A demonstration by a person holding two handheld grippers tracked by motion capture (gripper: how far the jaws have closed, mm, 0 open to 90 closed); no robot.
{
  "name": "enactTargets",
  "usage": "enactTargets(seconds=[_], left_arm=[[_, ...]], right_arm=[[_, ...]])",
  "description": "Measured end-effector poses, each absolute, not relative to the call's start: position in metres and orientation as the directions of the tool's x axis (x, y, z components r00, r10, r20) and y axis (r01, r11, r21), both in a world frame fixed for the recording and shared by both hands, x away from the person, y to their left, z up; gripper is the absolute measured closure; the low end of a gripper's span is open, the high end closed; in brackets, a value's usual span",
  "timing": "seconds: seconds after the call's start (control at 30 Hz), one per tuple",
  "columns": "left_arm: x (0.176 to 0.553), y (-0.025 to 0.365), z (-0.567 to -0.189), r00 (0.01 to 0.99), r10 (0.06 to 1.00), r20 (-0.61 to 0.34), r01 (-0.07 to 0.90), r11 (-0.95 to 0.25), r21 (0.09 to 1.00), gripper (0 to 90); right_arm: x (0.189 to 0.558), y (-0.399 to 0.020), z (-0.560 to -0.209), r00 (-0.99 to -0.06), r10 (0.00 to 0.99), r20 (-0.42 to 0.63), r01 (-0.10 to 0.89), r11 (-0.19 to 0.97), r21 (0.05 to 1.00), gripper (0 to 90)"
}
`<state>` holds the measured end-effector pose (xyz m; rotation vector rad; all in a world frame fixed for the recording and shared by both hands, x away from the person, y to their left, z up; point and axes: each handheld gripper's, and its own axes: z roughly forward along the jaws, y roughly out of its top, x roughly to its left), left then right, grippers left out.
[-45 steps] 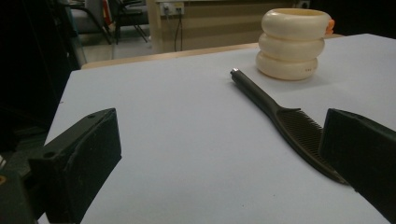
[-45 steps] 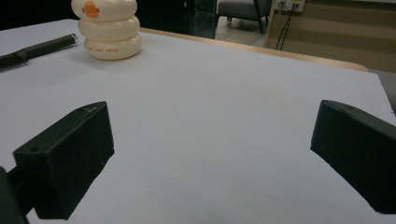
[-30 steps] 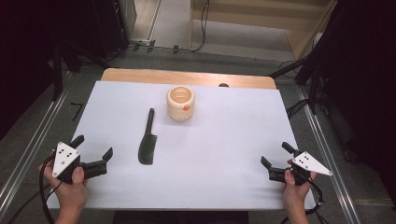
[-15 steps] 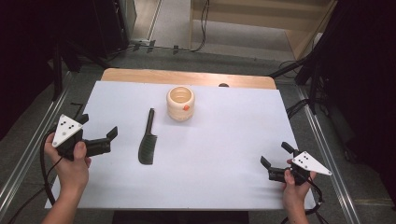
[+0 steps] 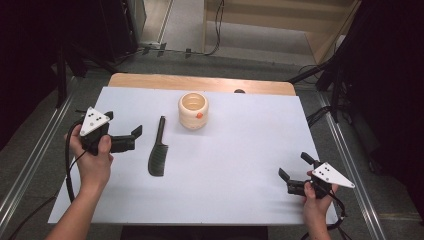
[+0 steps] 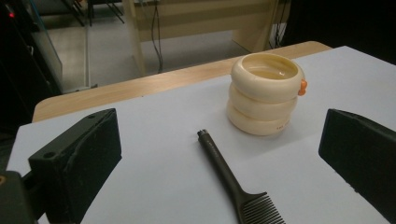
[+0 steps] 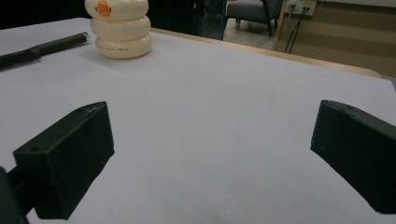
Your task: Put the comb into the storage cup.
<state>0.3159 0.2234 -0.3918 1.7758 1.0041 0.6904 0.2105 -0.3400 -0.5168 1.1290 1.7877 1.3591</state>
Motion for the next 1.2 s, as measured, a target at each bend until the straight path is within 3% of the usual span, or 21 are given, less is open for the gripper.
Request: enactTargets(seconds=[0.43,0.8,0.83,0.93,0.97,1.1,1.2], left_arm=[[0.34,0.209,-0.393,0.528,0.849,0.003,0.376,-0.237,0.896,0.0],[0.362,0.194,-0.403,0.56,0.828,-0.011,0.446,-0.29,0.847,16.1],[0.365,0.19,-0.405,0.561,0.828,0.007,0.446,-0.309,0.84,26.4],[0.368,0.188,-0.407,0.572,0.821,0.005,0.449,-0.319,0.835,40.5],[0.37,0.186,-0.408,0.571,0.82,0.016,0.451,-0.33,0.83,40.5],[0.379,0.177,-0.413,0.598,0.8,0.048,0.455,-0.388,0.802,64.6],[0.387,0.171,-0.417,0.617,0.785,0.057,0.468,-0.424,0.775,74.5]], right_arm=[[0.211,-0.34,-0.517,-0.446,0.895,0.02,0.263,0.11,0.958,0.0],[0.211,-0.34,-0.517,-0.448,0.894,0.021,0.265,0.11,0.958,0.0],[0.212,-0.34,-0.517,-0.448,0.894,0.021,0.266,0.111,0.958,0.0],[0.212,-0.34,-0.517,-0.448,0.894,0.021,0.267,0.112,0.957,0.0],[0.212,-0.34,-0.517,-0.448,0.894,0.021,0.267,0.112,0.957,0.0],[0.212,-0.339,-0.517,-0.45,0.893,0.021,0.268,0.112,0.957,0.0],[0.212,-0.339,-0.517,-0.451,0.892,0.021,0.268,0.113,0.957,0.0]])
